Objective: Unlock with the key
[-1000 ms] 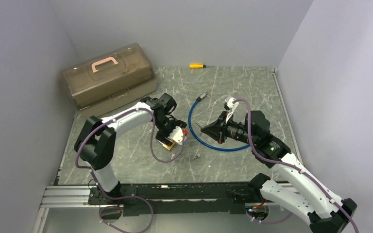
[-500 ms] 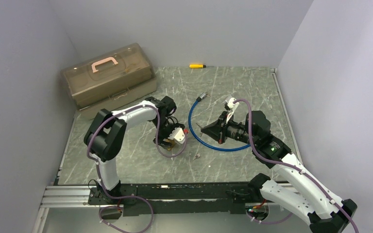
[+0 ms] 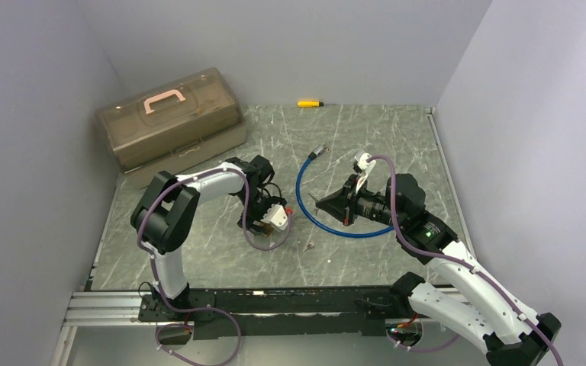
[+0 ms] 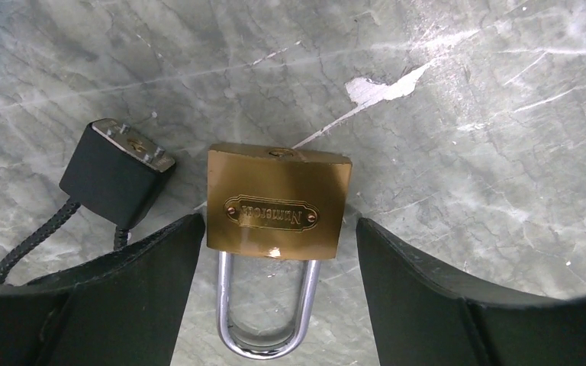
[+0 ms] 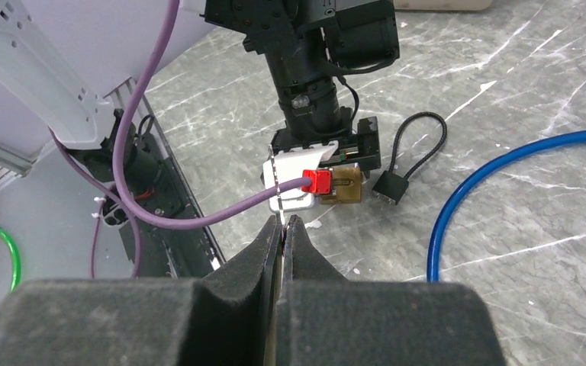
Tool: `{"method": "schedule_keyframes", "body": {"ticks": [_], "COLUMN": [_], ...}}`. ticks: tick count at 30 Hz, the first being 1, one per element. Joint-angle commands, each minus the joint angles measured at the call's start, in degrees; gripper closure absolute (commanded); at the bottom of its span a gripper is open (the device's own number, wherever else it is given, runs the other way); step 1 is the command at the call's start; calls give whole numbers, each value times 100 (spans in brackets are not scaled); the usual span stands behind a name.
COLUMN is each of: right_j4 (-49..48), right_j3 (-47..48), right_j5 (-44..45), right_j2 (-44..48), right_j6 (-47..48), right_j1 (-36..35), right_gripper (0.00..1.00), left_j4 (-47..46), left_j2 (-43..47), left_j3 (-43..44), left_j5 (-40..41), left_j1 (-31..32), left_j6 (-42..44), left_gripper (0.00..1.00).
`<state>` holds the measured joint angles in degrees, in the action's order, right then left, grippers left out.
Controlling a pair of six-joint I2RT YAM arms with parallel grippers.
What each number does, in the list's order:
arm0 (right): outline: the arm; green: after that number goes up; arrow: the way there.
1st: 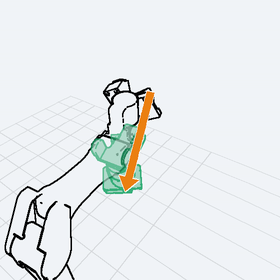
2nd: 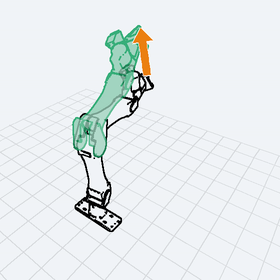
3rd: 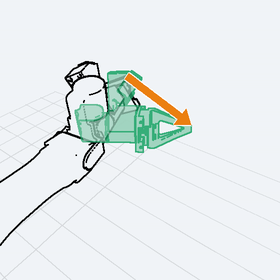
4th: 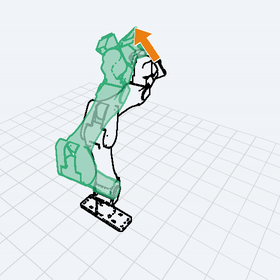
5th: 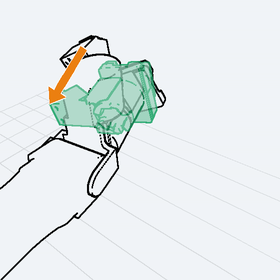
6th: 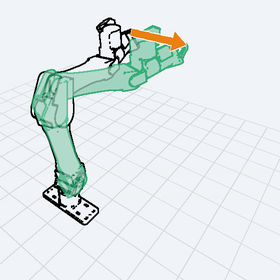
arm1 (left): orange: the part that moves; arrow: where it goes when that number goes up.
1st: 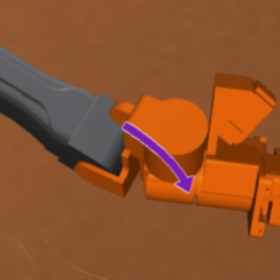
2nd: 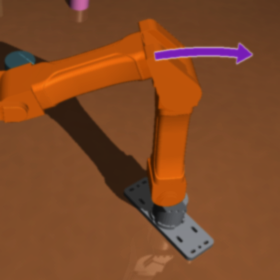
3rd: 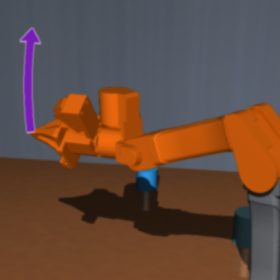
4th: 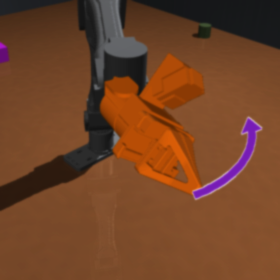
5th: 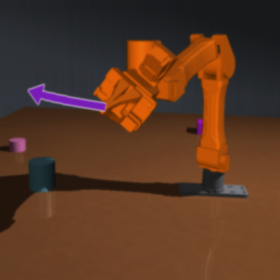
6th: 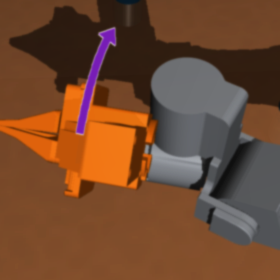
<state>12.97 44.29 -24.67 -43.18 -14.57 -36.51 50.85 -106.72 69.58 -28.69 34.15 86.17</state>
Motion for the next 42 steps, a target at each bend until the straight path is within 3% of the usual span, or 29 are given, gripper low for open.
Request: {"method": "schedule_keyframes", "body": {"ticks": [1, 4, 12, 19, 28, 34, 42], "right_j4": [-319, -293, -137, 80, 379, 511, 540], "right_j3": [67, 80, 135, 273, 543, 654, 785], "right_j5": [-142, -135, -126, -156, -209, -485, -1237], "right_j2": [0, 24, 13, -19, 0, 107, 40], "right_j6": [-67, -81, -34, 147, 363, 491, 621], "right_j1": [28, 32, 83, 182, 291, 322, 338], "right_gripper": [100, 100, 100, 100, 100, 100, 100], "left_j4": [-220, -333, -488, -248, -26, -917, -1476], "left_j2": [177, 220, 631, 1437, 3543, 5183, 5911], "left_j3": [-215, -294, -588, -584, -679, -771, -425], "left_j5": [181, 212, 62, -142, -1117, -1642, -1459], "left_j1": [134, 231, 358, 381, 381, 474, 961], "left_j6": [17, 37, -46, -228, -305, -528, -812], "left_gripper": [20, 26, 63, 82, 93, 100, 100]}}
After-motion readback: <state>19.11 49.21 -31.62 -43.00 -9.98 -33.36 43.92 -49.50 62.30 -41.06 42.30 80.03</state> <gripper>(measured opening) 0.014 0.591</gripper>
